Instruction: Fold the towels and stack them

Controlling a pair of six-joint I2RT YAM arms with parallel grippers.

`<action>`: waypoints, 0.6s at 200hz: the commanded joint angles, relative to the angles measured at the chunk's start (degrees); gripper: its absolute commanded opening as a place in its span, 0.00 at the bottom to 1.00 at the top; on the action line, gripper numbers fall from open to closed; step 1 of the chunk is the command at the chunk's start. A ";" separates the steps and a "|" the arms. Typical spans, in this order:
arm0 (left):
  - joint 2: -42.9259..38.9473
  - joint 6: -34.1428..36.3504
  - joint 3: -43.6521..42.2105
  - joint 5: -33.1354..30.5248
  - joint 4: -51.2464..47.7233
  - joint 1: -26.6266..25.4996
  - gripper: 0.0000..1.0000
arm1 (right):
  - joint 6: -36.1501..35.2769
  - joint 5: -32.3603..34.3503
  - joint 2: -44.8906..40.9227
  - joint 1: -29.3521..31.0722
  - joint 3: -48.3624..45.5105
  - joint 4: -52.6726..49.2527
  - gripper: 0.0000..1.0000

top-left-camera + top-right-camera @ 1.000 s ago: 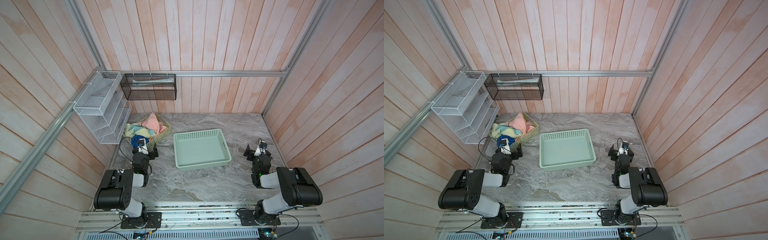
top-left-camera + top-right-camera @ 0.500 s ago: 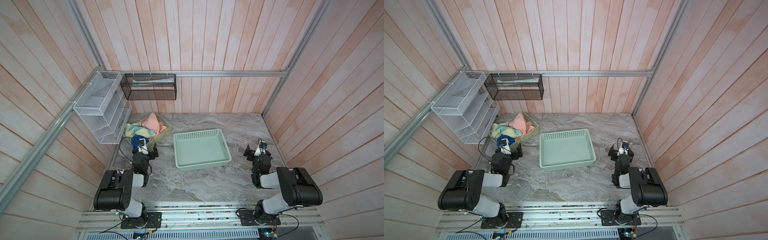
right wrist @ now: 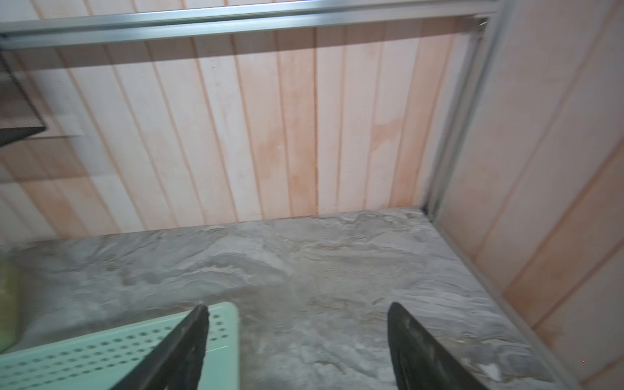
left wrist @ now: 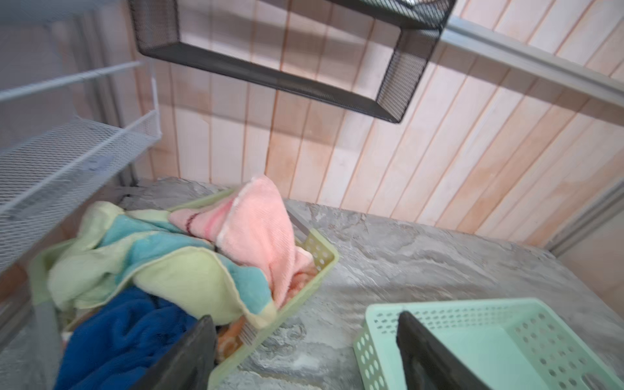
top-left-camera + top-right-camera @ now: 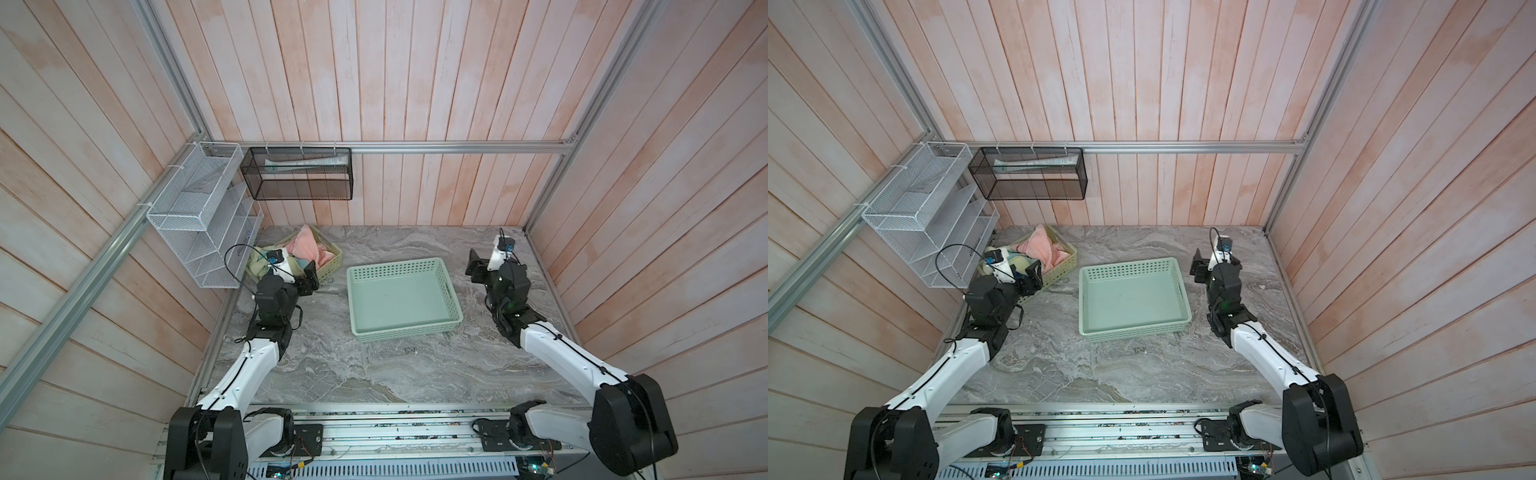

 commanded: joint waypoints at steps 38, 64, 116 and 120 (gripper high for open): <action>15.85 -9.61 13.47 13.67 -21.83 -11.24 0.76 | 11.59 -12.52 28.49 13.20 19.48 -24.88 0.71; 20.92 -11.15 15.69 15.78 -19.87 -14.51 0.73 | 9.31 -12.57 38.32 11.31 27.48 -26.54 0.67; 26.46 -9.73 21.27 12.78 -21.68 -15.24 0.73 | 6.59 -13.74 49.36 1.38 38.26 -30.46 0.63; 26.83 -9.37 21.96 12.35 -22.39 -15.17 0.73 | 6.44 -13.89 49.93 0.47 38.88 -30.83 0.63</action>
